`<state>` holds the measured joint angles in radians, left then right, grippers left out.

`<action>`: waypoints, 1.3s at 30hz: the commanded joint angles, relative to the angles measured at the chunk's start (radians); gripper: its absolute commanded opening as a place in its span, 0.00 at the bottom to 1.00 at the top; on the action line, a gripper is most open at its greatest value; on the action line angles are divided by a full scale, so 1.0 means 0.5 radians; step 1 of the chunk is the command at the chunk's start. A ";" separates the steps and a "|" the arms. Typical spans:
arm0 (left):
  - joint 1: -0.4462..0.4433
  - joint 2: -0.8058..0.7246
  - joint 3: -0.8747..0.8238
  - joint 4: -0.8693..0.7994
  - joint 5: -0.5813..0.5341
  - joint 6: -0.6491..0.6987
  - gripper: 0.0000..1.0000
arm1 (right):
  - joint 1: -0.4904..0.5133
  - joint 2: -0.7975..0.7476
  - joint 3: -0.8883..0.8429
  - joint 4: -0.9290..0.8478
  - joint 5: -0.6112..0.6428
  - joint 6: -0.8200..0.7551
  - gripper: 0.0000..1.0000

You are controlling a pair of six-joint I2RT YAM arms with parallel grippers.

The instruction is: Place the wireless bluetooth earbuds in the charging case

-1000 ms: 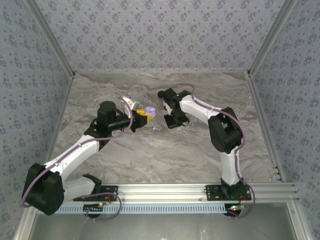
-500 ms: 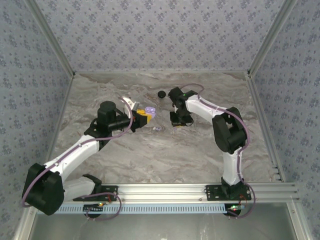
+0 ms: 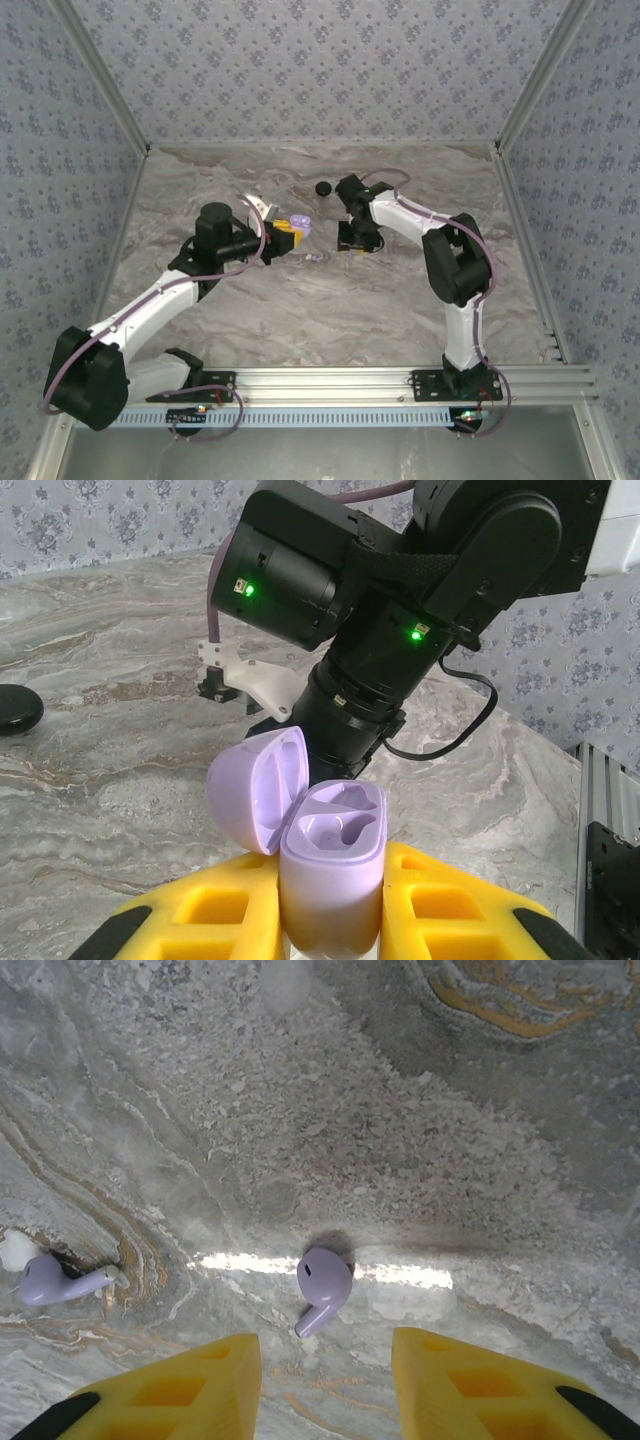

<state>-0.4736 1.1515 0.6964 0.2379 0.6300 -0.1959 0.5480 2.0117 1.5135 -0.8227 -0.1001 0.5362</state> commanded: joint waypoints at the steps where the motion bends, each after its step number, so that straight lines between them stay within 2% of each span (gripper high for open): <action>1: -0.010 -0.063 -0.007 0.008 -0.011 0.011 0.22 | 0.016 0.070 0.068 -0.072 0.035 0.038 0.41; 15: -0.010 -0.060 0.000 -0.005 -0.010 0.014 0.22 | 0.018 0.242 0.213 -0.109 0.071 0.014 0.36; 25: -0.010 -0.054 0.002 -0.007 -0.019 0.015 0.22 | 0.055 0.332 0.351 -0.214 0.078 -0.226 0.24; 33: -0.010 -0.045 0.001 0.002 -0.013 0.003 0.22 | 0.104 0.352 0.400 -0.308 0.173 -0.356 0.25; 39: -0.008 -0.051 0.003 -0.002 -0.014 0.002 0.22 | 0.112 0.294 0.393 -0.294 0.193 -0.308 0.36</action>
<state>-0.4736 1.1515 0.6964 0.2344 0.6266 -0.1959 0.6003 2.1784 1.6878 -0.9329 -0.0330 0.3767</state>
